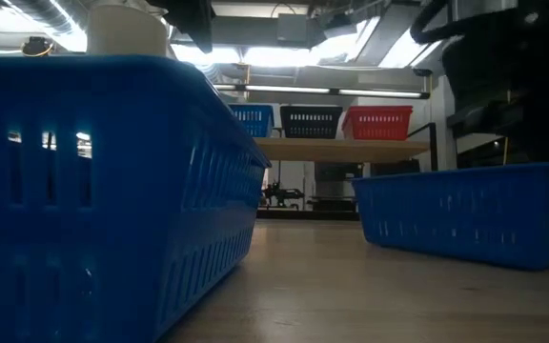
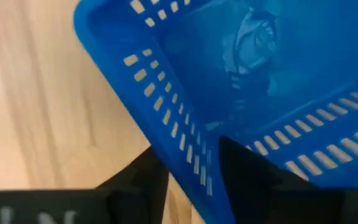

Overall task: Stack baskets on shelf by color
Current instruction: Stack the right blue bin on top of the other blue bin on the shelf

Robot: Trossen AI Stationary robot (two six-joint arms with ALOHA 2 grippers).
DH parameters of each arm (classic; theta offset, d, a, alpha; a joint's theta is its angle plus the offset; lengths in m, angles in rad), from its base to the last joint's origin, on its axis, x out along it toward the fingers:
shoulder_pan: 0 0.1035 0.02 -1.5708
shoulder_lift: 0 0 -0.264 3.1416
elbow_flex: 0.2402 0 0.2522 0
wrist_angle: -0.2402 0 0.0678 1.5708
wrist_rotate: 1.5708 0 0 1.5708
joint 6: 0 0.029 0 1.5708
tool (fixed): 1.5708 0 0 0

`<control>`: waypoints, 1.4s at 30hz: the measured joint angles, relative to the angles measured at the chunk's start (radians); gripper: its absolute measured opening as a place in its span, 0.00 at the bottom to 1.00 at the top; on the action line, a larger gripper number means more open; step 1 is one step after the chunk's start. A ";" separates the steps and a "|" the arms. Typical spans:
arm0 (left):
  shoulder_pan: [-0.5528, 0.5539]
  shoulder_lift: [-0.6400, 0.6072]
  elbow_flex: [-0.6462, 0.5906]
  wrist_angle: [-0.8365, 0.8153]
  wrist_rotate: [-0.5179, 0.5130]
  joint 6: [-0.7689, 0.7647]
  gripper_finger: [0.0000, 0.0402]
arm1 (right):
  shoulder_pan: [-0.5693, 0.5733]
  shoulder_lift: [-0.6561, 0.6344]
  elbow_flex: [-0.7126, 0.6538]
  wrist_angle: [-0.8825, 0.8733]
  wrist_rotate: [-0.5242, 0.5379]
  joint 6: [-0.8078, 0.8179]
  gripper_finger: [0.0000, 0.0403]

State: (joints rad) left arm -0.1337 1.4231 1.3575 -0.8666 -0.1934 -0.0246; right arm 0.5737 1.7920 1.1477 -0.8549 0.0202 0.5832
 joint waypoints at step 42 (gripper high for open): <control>-0.002 -0.319 -0.001 -0.095 -0.266 0.114 0.16 | -0.861 0.278 1.053 -0.008 0.059 -0.827 0.00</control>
State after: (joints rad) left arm -0.1360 1.1040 1.3569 -0.9618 -0.4589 0.0898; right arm -0.2875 2.0698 2.2002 -0.8627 0.0795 -0.2436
